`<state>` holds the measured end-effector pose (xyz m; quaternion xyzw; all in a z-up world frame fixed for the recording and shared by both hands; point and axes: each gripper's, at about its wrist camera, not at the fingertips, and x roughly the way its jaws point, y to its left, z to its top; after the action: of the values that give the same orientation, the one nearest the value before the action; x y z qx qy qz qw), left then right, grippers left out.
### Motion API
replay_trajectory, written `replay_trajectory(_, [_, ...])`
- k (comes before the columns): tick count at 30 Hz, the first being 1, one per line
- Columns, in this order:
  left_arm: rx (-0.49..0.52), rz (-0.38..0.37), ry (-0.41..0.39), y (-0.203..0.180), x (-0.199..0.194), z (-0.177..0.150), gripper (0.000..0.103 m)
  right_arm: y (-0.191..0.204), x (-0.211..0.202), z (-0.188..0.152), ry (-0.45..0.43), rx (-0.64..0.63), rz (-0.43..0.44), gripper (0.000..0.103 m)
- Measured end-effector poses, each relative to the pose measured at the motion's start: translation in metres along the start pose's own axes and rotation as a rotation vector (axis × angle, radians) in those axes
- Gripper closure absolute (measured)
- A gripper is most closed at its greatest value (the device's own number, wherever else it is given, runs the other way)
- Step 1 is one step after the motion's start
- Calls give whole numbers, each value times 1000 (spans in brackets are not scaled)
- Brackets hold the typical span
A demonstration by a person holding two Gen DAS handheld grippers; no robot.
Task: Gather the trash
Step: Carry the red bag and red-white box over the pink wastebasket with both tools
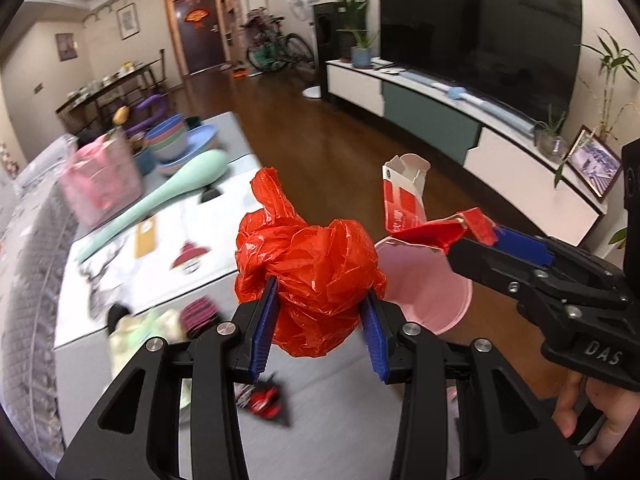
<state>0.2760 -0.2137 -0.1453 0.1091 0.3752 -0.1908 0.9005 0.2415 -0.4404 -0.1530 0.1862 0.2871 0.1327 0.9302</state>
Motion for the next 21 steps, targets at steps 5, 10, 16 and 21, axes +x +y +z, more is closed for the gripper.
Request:
replay_trajectory(5, [14, -55, -6, -27, 27, 18, 64, -43, 6, 9, 2, 28, -75, 51])
replay_trajectory(10, [-8, -121, 59, -50, 76, 26, 64, -82, 23, 17, 48, 32, -150, 51])
replay_trajectory(16, [-49, -188, 155, -74, 142, 22, 64, -149, 58, 10, 188, 109, -219, 51])
replay_trajectory(21, [-25, -244, 266, -100, 203, 13, 64, -204, 93, -4, 331, 179, -264, 51])
